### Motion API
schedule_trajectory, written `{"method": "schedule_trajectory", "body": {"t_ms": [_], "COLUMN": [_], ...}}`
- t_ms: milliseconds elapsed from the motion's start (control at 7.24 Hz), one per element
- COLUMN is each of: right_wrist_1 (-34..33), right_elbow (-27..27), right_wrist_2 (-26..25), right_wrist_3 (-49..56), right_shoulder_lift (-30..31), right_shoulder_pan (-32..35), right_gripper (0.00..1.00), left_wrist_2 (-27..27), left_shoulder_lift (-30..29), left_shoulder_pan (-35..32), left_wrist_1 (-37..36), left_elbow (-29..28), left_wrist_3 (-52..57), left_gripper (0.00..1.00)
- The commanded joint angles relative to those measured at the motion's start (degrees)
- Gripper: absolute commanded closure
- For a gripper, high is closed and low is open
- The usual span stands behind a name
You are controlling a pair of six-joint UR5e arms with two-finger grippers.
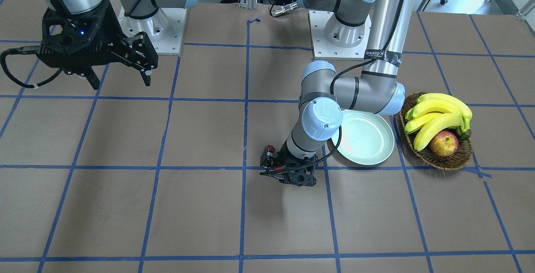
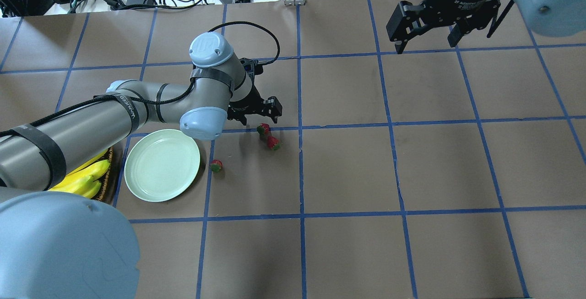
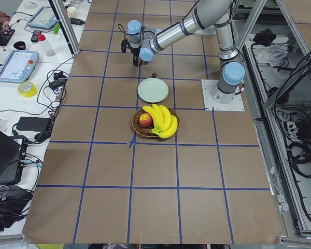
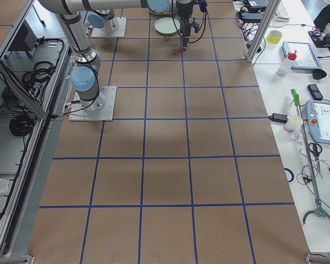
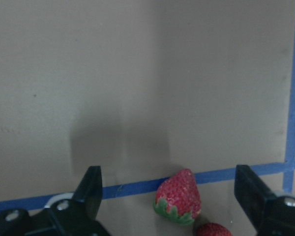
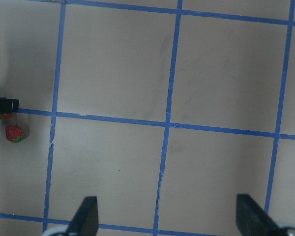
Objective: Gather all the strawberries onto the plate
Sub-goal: 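Lower the left gripper and grasp one strawberry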
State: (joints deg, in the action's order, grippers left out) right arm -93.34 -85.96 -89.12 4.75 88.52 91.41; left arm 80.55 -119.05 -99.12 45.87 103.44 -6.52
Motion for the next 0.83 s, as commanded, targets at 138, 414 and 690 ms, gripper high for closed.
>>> {"method": "schedule_trajectory", "body": {"t_ms": [138,414,690], "right_wrist_1": [-0.1,-0.1,-0.1], "right_elbow": [0.0,0.0,0.0], "right_wrist_2": [0.0,-0.1,-0.1], "right_wrist_3": [0.3,0.3,0.3], "right_shoulder_lift": [0.0,0.0,0.0], "right_shoulder_pan": [0.0,-0.1,-0.1], "right_gripper": [0.00,0.00,0.00], "left_wrist_2": [0.5,0.7,0.7], "left_shoulder_lift": [0.4,0.5,0.8], "left_shoulder_pan": [-1.0,-1.0,-1.0], "left_wrist_1": [0.5,0.7,1.4], "left_elbow": [0.3,0.4,1.2], "left_wrist_3": [-0.2,-0.2,0.3], "left_gripper": [0.15,0.21,0.46]}}
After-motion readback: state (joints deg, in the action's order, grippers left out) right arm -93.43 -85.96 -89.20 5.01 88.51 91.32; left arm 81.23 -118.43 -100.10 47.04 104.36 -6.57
